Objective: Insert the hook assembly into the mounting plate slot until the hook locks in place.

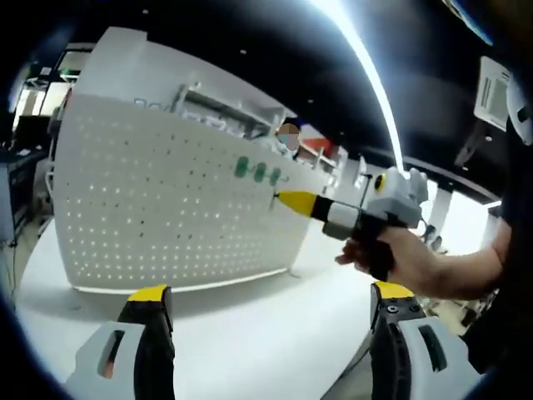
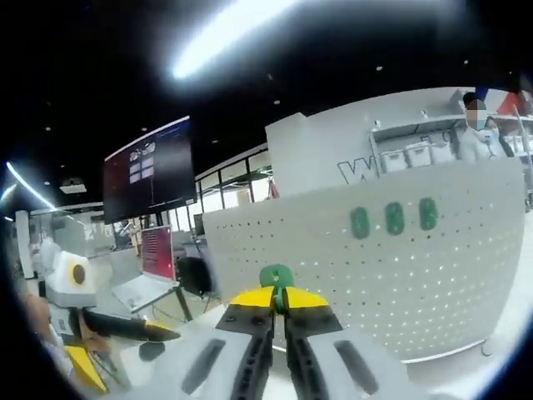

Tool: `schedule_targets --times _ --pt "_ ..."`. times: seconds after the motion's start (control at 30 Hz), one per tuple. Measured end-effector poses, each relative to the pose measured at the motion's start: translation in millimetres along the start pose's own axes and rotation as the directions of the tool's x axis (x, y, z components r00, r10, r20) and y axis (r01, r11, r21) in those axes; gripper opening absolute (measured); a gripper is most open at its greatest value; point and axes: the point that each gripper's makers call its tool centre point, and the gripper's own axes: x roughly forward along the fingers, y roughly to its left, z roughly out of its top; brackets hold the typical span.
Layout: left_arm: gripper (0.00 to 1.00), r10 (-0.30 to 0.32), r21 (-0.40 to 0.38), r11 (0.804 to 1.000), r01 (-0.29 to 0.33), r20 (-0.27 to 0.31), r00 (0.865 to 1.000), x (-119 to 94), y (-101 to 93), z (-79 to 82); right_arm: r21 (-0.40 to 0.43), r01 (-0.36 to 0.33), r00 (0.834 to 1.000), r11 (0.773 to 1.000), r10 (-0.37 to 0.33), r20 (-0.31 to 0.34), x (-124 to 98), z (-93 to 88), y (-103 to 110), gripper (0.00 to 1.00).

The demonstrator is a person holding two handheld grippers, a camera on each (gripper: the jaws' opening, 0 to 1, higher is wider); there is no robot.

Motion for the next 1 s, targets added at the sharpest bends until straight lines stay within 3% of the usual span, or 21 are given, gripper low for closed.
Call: schedule_targets --times 0.33,0.6,1.0 --pt "1.0 0.022 0.011 1.0 -0.022 -0.029 0.999 0 6.8 -6.8 -0.023 0.137 0.989 0.99 -0.135 0.053 1 16.1 -59 0.0" --pt "0.99 0.032 0.026 0.999 -0.031 -0.043 0.999 -1 11.4 -6.5 -0.031 0.24 0.968 0.97 -0.237 0.087 1 28.2 -111 0.0" --pt "0.99 0.061 0.024 0.998 -0.06 -0.05 0.997 -5 21.3 -6.3 -0.031 0.345 0.933 0.938 -0.339 0.119 -5 37.3 -155 0.0"
